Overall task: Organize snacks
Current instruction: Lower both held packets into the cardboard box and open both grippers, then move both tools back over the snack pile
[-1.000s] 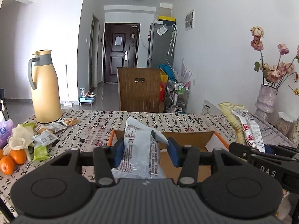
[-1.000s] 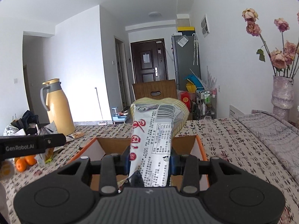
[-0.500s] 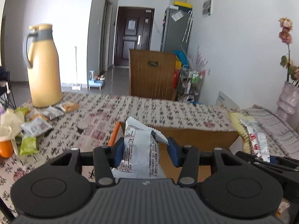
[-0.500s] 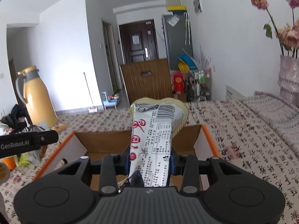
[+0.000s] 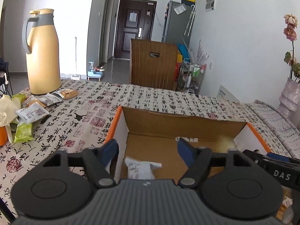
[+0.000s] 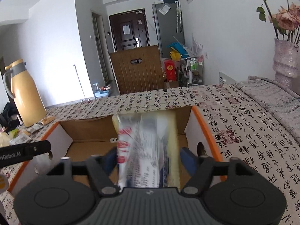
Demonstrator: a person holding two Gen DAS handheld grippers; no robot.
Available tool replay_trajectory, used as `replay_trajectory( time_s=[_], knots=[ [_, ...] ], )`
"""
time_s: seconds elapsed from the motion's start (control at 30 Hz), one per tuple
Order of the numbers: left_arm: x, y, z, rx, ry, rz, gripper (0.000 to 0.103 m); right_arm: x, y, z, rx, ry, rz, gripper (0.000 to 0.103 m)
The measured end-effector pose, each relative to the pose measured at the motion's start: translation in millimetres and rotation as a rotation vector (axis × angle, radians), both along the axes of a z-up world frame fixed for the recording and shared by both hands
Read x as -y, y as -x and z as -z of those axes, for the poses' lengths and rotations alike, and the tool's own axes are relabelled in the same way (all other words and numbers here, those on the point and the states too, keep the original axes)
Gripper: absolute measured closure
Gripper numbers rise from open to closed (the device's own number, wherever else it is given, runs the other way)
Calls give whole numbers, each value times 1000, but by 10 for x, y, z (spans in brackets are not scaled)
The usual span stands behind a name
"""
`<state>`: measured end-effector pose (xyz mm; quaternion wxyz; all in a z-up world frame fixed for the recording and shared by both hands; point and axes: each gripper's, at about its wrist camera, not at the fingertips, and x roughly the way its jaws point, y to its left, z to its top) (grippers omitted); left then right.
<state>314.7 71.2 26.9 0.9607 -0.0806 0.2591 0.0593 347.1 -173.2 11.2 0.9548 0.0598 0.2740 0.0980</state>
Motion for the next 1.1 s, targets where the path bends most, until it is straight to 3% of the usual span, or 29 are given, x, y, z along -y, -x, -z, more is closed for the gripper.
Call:
replay_trajectory(
  time_s=[0.1, 0.2, 0.67, 1.1],
  knots=[
    [-4, 32, -37, 26, -10, -13, 2, 33, 46, -32, 20, -17, -1, 8],
    [-16, 67, -74, 44, 0, -16, 0, 45, 82, -62, 39, -25, -2, 0],
    [21, 231, -316, 83, -7, -39, 0, 59, 237, -254, 95, -17, -10, 0],
    [154, 766, -567, 126, -28, -35, 0, 243, 771, -546, 169, -27, -27, 0]
  ],
)
